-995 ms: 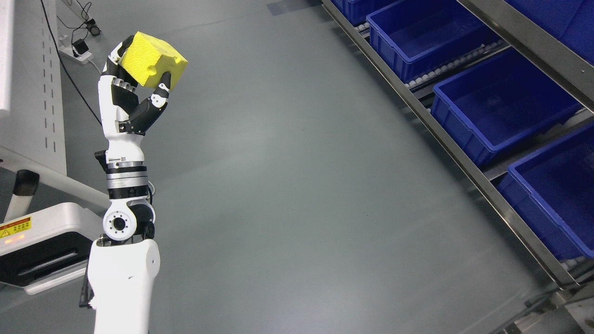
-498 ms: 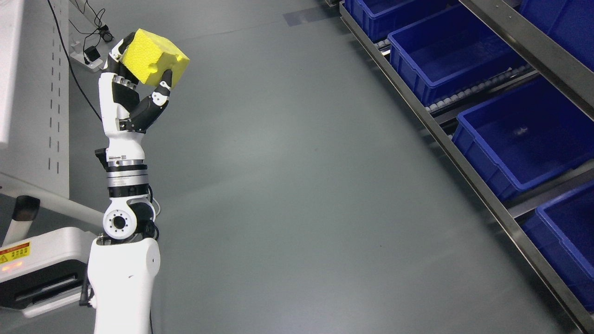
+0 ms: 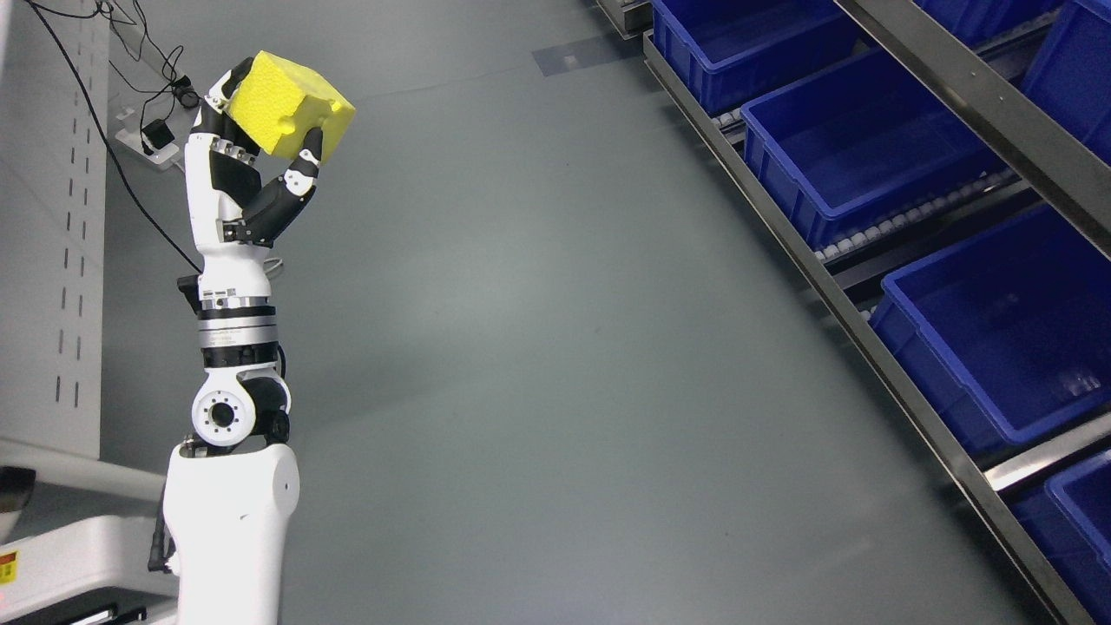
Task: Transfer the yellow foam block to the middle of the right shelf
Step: 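Hold the yellow cube aloft in the left hand while turning toward the bin shelf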
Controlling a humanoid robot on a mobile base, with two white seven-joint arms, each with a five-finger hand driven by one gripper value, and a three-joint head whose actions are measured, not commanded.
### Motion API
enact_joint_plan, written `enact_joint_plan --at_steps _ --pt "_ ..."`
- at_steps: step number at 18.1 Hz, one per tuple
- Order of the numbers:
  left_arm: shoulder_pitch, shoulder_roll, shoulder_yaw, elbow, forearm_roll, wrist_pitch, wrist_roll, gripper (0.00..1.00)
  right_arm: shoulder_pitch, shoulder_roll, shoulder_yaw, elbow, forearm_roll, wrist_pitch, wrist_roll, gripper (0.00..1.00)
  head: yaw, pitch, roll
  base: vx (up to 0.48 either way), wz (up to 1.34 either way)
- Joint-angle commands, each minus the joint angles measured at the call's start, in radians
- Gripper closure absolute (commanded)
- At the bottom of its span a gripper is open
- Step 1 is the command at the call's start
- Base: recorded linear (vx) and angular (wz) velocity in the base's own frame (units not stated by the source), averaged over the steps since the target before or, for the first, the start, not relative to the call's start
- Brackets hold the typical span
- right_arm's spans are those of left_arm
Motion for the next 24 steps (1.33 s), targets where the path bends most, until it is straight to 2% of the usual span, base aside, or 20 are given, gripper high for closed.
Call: enact_joint_plan --at_steps 1,24 --pt "-0.001 0.017 0.002 -0.012 0.0 0.002 0.0 0.66 -0.002 -0.017 0.0 -0.017 0.0 0.001 0.001 0.0 0.0 0.0 0.0 0.417 0.0" --pt "0.012 0.017 -0.042 -0.068 0.0 0.002 0.0 0.66 -0.002 -0.017 0.0 -0.017 0.0 0.001 0.001 0.0 0.0 0.0 0.0 0.375 -0.07"
